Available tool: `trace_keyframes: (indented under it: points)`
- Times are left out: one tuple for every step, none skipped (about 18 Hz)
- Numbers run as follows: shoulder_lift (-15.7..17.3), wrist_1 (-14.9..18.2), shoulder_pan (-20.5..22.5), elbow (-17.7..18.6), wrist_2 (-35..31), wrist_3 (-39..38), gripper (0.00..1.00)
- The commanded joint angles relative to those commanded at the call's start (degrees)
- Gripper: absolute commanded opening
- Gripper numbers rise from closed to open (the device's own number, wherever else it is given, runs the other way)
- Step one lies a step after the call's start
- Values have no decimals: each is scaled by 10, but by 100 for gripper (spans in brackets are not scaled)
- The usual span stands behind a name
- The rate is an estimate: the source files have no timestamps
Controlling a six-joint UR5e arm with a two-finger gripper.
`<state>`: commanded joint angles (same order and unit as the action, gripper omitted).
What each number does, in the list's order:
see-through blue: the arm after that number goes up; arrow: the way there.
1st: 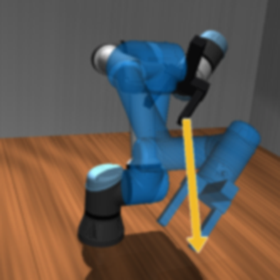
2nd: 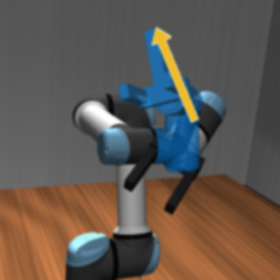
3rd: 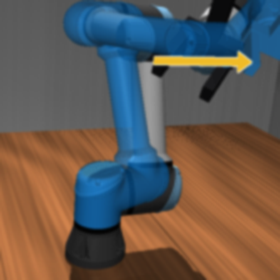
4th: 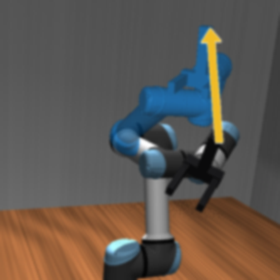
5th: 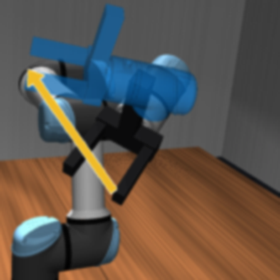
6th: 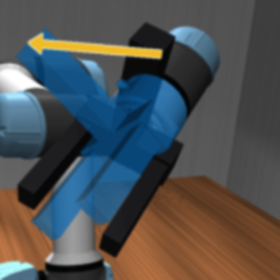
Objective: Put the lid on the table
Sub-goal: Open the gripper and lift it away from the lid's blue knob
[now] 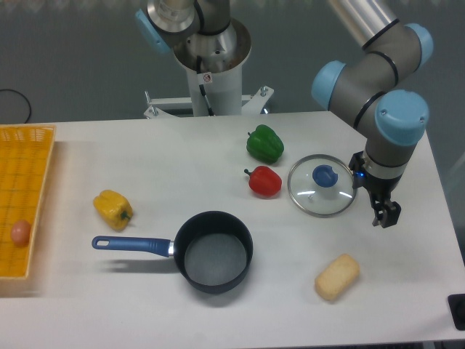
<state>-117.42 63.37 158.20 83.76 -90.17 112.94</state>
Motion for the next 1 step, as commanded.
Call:
trace_keyframes:
  points:
    - [1,0,-1,3,0,0,100]
